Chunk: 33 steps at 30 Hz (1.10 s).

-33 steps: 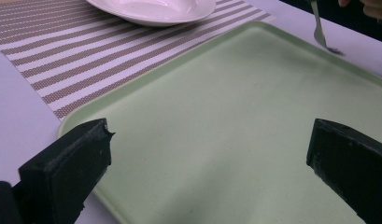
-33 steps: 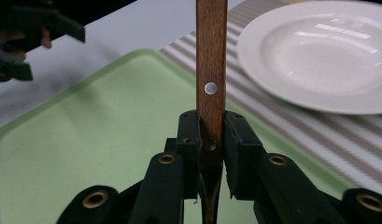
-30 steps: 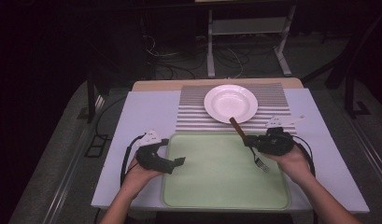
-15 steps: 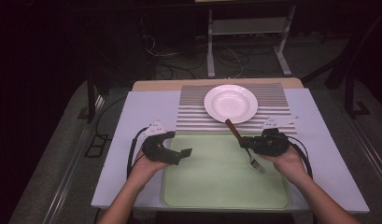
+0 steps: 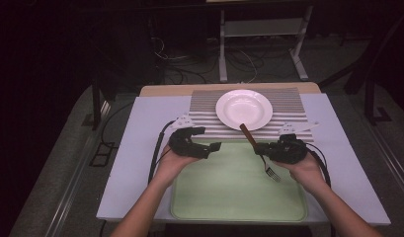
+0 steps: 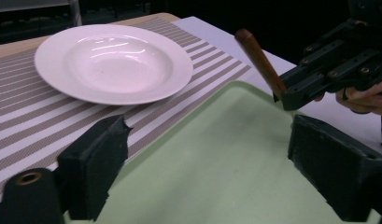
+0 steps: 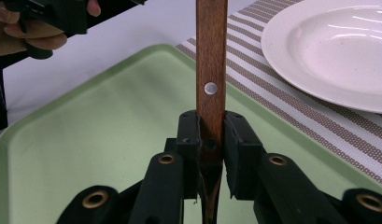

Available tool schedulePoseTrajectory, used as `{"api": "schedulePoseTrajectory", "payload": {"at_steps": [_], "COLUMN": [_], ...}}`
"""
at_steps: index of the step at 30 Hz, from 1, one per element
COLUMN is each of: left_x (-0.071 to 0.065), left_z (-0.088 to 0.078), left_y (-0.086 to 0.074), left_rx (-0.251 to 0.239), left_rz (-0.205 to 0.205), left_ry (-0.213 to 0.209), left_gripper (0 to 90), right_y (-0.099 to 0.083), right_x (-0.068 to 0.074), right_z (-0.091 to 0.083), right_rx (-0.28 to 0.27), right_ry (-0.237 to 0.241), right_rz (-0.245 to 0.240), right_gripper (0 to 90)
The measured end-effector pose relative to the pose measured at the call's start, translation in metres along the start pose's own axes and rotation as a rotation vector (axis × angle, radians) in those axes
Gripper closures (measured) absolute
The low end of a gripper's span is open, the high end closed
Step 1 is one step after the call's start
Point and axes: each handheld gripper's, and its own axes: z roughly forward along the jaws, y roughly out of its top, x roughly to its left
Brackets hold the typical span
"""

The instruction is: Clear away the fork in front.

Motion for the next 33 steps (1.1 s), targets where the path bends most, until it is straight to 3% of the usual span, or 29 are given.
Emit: {"api": "schedulePoseTrajectory", "payload": {"at_steps": [3, 6, 12, 22, 33], "left_x": [-0.004, -0.008, -0.016, -0.029, -0.028], "left_z": [0.007, 0.011, 0.020, 0.033, 0.035], "left_y": [0.005, 0.006, 0.006, 0.006, 0.004], "left_rx": [-0.003, -0.038, -0.048, -0.031, -0.027], "left_rz": [0.002, -0.012, -0.036, -0.063, -0.107], "left_ry": [-0.012, -0.043, -0.076, -0.105, -0.138], "left_gripper": [14.4, 22.6, 31.7, 43.5, 59.1], "right_y": [0.001, 0.001, 0.002, 0.006, 0.011], "right_x": [0.001, 0.002, 0.007, 0.021, 0.038], "right_z": [0.001, 0.001, 0.004, 0.014, 0.022], "right_rx": [-0.004, -0.012, -0.015, -0.022, -0.032], "right_ry": [0.003, 0.005, 0.021, 0.057, 0.076], "right_rz": [-0.001, -0.003, -0.014, -0.035, -0.074], "right_gripper": [76.6, 76.7, 76.7, 76.7, 76.7]}}
